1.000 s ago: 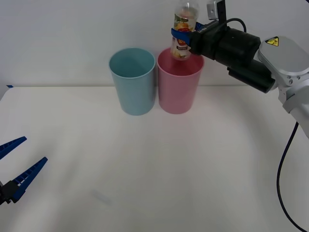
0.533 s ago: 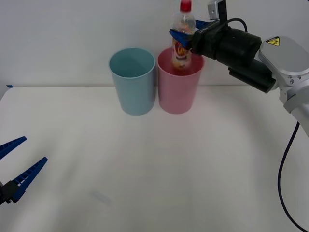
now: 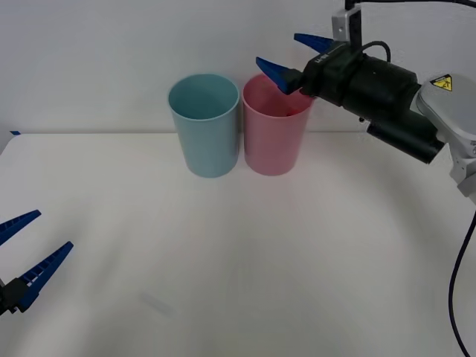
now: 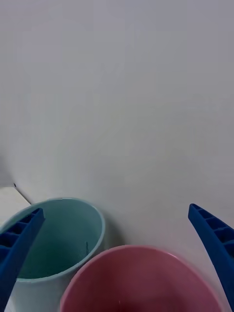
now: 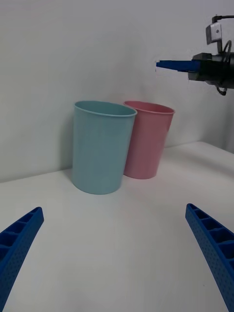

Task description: Grasp the object on the table and drop it into the matching bin: aluminum can to the light blue bin, PET bottle to the pink bin.

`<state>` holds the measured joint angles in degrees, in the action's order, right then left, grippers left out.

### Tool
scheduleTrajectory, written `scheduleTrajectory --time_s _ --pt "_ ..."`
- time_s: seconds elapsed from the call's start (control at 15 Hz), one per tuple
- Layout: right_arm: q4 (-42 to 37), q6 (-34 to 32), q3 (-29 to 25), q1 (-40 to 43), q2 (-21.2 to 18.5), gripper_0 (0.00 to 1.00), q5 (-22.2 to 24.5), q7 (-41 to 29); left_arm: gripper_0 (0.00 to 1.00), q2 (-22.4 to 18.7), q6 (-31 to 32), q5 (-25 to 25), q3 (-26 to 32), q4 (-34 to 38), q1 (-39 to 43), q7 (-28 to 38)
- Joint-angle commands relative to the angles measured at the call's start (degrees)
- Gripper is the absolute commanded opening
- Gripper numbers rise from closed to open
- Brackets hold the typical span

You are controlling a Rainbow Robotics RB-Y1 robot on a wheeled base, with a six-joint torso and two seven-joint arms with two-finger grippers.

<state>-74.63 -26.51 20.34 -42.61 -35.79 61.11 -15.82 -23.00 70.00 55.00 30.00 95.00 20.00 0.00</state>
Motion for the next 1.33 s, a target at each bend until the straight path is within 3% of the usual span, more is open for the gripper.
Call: scheduleTrajectory --time_s 0.07,0.67,1.07,1.33 --pt "-8.0 -1.4 -1.8 6.6 -2.5 1.00 -1.1 0.0 1.00 0.0 0.0 0.0 0.0 0.0 0.0 0.0" --pt "-23.7 -20.9 -16.6 28.8 -3.8 1.00 -1.2 3.0 1.00 0.0 0.0 0.0 0.0 0.0 0.0 0.0" --pt "-27.4 -28.0 -23.0 42.6 -3.8 1.00 -3.3 15.0 1.00 0.0 0.0 0.0 0.0 0.0 0.0 0.0" --pt "-30.8 -28.7 -27.0 51.8 -2.8 1.00 -4.0 17.5 1.00 0.0 0.0 0.0 0.0 0.0 0.0 0.0"
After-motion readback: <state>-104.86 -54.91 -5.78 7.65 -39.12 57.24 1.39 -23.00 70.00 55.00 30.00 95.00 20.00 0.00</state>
